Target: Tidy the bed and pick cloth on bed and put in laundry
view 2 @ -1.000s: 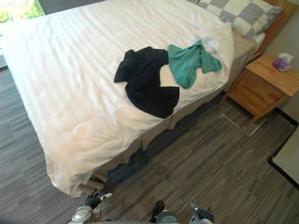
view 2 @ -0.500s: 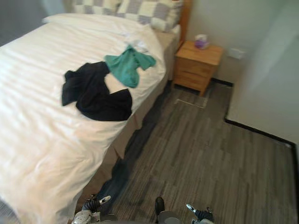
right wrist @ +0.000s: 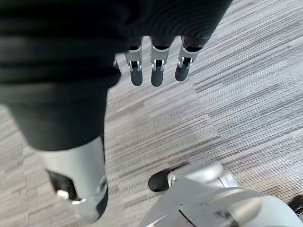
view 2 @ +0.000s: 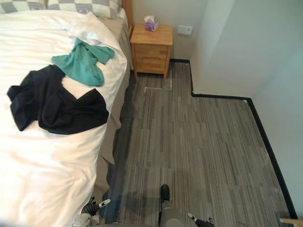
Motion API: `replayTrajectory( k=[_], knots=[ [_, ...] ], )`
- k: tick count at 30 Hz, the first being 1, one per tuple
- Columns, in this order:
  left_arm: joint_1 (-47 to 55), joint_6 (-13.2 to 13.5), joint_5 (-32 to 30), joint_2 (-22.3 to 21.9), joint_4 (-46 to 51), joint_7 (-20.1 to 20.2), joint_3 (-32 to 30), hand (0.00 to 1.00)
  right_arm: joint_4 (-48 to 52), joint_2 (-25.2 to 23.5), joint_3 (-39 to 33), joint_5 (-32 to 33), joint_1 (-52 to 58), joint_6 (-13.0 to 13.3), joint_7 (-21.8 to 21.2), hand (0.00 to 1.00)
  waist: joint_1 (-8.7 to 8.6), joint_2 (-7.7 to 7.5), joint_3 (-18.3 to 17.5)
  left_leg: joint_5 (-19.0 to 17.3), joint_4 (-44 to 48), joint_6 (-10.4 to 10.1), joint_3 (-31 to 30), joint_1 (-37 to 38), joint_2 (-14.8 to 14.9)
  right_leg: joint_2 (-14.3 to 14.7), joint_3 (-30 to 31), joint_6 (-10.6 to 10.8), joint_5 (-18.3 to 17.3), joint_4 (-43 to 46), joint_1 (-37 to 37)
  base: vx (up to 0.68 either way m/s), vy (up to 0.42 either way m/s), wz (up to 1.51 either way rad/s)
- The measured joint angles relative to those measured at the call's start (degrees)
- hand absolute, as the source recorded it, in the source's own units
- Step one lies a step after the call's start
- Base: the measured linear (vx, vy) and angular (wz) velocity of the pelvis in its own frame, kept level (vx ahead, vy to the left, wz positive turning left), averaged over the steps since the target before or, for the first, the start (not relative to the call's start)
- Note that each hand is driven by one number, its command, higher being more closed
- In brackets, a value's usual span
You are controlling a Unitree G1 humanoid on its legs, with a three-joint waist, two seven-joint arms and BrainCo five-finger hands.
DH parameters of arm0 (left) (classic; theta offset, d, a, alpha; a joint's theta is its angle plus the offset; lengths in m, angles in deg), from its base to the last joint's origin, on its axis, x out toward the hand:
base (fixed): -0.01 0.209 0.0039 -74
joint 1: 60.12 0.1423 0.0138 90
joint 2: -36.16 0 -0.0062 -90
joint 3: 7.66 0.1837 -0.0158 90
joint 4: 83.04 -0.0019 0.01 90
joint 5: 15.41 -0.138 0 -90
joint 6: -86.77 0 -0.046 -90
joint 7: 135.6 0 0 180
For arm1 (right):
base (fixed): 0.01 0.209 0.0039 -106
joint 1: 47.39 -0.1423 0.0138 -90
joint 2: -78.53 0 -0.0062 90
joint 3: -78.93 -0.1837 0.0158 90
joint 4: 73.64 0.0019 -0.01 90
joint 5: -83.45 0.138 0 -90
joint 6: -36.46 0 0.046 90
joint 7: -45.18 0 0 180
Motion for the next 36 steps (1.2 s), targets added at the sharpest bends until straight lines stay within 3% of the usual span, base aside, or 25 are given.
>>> replayTrajectory(
  k=[9, 10, 16, 22, 23, 24, 27, 29, 30, 31, 34, 36],
  knots=[
    [0.2, -0.9, 0.0, 1.1, 0.0, 0.2, -1.3, 0.0, -1.3, -1.1, -1.6, -1.9, -0.6, 0.0, -0.5, 0.0, 0.17, -2.46, 1.0, -1.6, -1.7, -1.0, -0.1, 1.6, 0.7, 1.8, 0.1, 0.5, 0.1, -3.3, 1.8, -0.01, -0.019, -0.05],
    [-0.6, -1.3, 0.0, 0.1, -2.3, 0.5, -4.7, 0.0, -4.9, -0.3, -2.7, -0.3, -2.4, -0.4, -1.7, 0.0, 1.43, -1.39, 1.5, 0.1, -2.1, -2.9, -3.0, 4.2, 1.4, 2.0, -1.3, 0.6, -1.5, -3.3, 3.9, 0.0, 0.0, 0.0],
    [-0.6, -1.3, 0.0, 0.1, -2.3, 0.5, -4.7, 0.0, -4.9, -0.3, -2.8, -0.3, -2.4, -0.4, -1.7, 0.0, 1.36, -1.39, 1.5, 0.2, -2.2, -2.8, -3.0, 4.0, 1.4, 1.9, -1.5, 0.6, -1.5, -3.3, 3.7, 0.0, 0.0, 0.01],
    [-0.5, -1.6, -0.1, -0.3, -1.2, 0.4, -4.7, 0.0, -3.9, -0.4, -5.2, 0.2, -2.4, -0.7, -2.9, 0.0, 1.06, -0.42, 1.9, 0.2, -5.4, -2.9, -2.6, 3.4, 3.1, 1.7, -7.2, 0.5, -1.5, -3.1, 2.5, 0.02, 0.0, 0.13],
    [-0.4, -2.0, 0.0, -0.3, -0.7, 0.4, -5.0, 0.0, -3.4, -0.3, -5.7, 0.1, -2.4, -1.0, -3.2, 0.0, 0.89, 0.07, 2.2, 0.1, -5.5, -3.1, -2.3, 3.5, 3.9, 2.2, -8.0, 0.1, -1.9, -2.9, 2.6, 0.11, -0.042, 0.0],
    [0.3, -2.3, 0.3, -0.9, 0.4, 0.3, -5.4, 0.0, -3.2, -0.1, -6.4, 0.2, -2.5, -1.0, -3.9, 0.0, 0.8, 0.83, 2.2, -0.1, -5.0, -4.8, -1.1, 3.8, 5.2, 3.2, -9.0, -0.9, -2.7, -2.4, 2.5, 0.16, -0.083, -0.17],
    [1.7, -2.4, 2.2, -1.0, 2.4, 0.3, -9.4, 0.0, -3.4, 0.1, -4.4, 0.1, -2.3, -1.0, -5.1, 0.0, 0.84, -0.41, 2.1, 1.3, 12.2, -8.2, 2.1, -1.0, 7.7, 3.3, -9.5, -2.4, -6.1, -0.4, 4.6, 0.16, -0.14, -0.26],
    [2.5, -2.2, 2.3, -1.4, 4.2, 0.3, -10.0, 0.0, -3.4, 0.8, -3.3, 0.1, -2.2, -1.0, -5.1, 0.0, 0.73, 0.14, 2.4, 5.0, 26.8, -7.3, 2.1, -5.4, 11.1, 4.5, -9.3, -3.4, -7.7, -0.7, 7.1, 0.19, -0.182, -0.29],
    [2.7, -2.1, 2.3, -1.4, 4.9, 0.3, -10.1, 0.0, -3.3, 1.4, -1.7, 0.0, -2.4, -1.0, -5.2, 0.0, 1.43, -0.26, 2.6, 9.6, 35.3, -7.0, 1.8, -9.1, 13.1, 5.0, -7.9, -3.3, -8.7, -1.3, 9.3, 0.17, -0.141, -0.4],
    [2.6, -1.8, 2.3, -1.3, 5.1, 0.3, -10.5, 0.0, -3.2, 1.7, -1.3, -0.2, -2.8, -1.0, -5.4, 0.0, 1.74, -0.43, 2.7, 8.9, 39.6, -6.5, 1.6, -11.3, 13.6, 5.1, -6.4, -3.6, -9.2, -1.2, 9.8, 0.22, -0.156, -0.51],
    [2.4, -0.9, 2.6, -2.3, 6.1, 0.3, -11.3, 0.0, -3.5, 2.4, -1.5, -1.0, -5.3, -1.0, -6.0, 0.0, 2.02, -0.36, 3.0, 2.6, 39.4, -6.1, 0.7, -16.6, 10.4, 4.6, -2.6, -3.4, -10.2, -1.8, 12.0, 0.17, -0.078, -0.58],
    [2.3, -0.9, 2.7, -2.3, 6.9, 0.3, -11.3, 0.0, -3.5, 2.3, -1.6, -1.1, -5.4, -1.1, -6.2, 0.0, 2.7, -0.55, 3.3, 1.9, 30.7, -5.9, 0.8, -18.1, 8.0, 4.3, -1.0, -2.8, -11.0, -2.5, 13.2, 0.14, -0.021, -0.48]
  ],
)
